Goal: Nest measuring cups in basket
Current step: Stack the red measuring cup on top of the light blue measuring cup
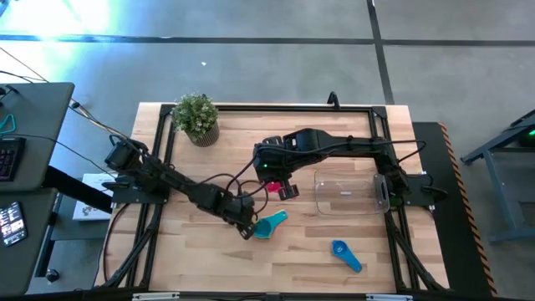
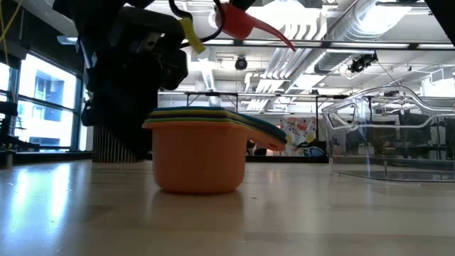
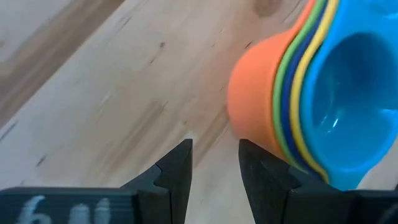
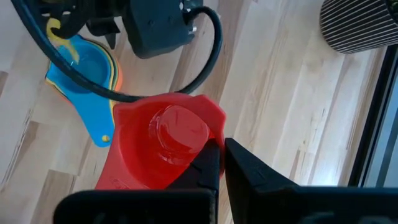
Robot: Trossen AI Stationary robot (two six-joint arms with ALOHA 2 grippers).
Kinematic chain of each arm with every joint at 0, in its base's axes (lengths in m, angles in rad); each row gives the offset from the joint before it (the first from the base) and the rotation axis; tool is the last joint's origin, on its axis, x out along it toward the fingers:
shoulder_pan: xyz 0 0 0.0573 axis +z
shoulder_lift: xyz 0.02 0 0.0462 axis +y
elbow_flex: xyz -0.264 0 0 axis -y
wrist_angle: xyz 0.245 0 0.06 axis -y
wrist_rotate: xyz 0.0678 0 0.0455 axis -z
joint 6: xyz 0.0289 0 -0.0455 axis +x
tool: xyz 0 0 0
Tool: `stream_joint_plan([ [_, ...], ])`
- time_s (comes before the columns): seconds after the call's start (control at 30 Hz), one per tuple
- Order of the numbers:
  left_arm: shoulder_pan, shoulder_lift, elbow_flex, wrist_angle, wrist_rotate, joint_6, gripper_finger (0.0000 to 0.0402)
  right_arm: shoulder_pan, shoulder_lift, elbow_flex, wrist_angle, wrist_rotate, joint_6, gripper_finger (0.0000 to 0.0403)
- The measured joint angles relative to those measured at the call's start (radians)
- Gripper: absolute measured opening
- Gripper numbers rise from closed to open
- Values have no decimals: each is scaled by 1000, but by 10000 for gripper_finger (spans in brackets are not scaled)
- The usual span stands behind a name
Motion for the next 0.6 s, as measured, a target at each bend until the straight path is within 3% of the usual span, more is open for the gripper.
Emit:
stream_joint_plan([
  [0.3, 31, -44, 12, -75, 20, 78, 122, 0, 0, 0, -3, 1, 8, 0],
  [0.6, 52, -221, 41, -257, -51, 137, 122, 16, 0, 0, -16, 11, 37, 0],
])
